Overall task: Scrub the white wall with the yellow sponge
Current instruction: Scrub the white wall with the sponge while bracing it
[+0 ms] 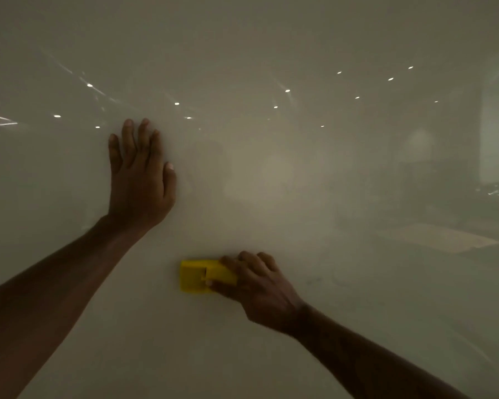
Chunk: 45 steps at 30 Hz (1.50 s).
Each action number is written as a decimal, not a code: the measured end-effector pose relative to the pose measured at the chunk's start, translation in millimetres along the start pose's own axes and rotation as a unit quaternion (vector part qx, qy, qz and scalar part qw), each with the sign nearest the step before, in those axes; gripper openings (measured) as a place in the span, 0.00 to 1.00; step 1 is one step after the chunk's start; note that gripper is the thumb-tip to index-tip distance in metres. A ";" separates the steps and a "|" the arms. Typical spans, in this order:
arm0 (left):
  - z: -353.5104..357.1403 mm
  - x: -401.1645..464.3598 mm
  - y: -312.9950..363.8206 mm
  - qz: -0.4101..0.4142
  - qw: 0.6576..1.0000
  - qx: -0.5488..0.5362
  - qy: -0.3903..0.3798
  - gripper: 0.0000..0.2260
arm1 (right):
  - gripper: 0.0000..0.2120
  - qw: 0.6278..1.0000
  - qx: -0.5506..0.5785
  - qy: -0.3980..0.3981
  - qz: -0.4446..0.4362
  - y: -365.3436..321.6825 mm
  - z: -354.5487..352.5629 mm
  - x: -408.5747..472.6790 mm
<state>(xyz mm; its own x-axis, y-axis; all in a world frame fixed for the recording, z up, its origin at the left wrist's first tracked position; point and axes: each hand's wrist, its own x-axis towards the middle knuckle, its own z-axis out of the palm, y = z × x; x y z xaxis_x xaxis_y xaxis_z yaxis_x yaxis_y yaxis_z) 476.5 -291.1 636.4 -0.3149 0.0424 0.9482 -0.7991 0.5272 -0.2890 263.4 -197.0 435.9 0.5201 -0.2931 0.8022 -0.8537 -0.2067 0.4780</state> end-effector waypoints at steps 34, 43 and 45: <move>34.2 -3.5 58.4 0.061 0.998 0.002 0.011 0.26 | 0.27 0.970 0.031 0.060 0.234 -20.4 4.5 -111.1; 32.5 -6.7 55.9 0.078 0.997 -0.012 0.015 0.26 | 0.31 0.696 0.010 0.236 0.678 141.5 -66.5 -87.7; 32.7 -6.6 57.0 0.072 0.997 -0.018 0.015 0.26 | 0.31 0.740 0.002 0.228 0.633 119.0 -60.8 -80.8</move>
<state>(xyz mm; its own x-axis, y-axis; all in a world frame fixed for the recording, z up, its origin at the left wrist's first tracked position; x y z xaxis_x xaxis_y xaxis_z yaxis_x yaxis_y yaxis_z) 416.2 -289.1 609.4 -0.4093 0.1462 0.9006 -0.7270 0.5442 -0.4187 118.2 -141.1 449.8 -0.7598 0.0906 0.6438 -0.6487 -0.0392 -0.7600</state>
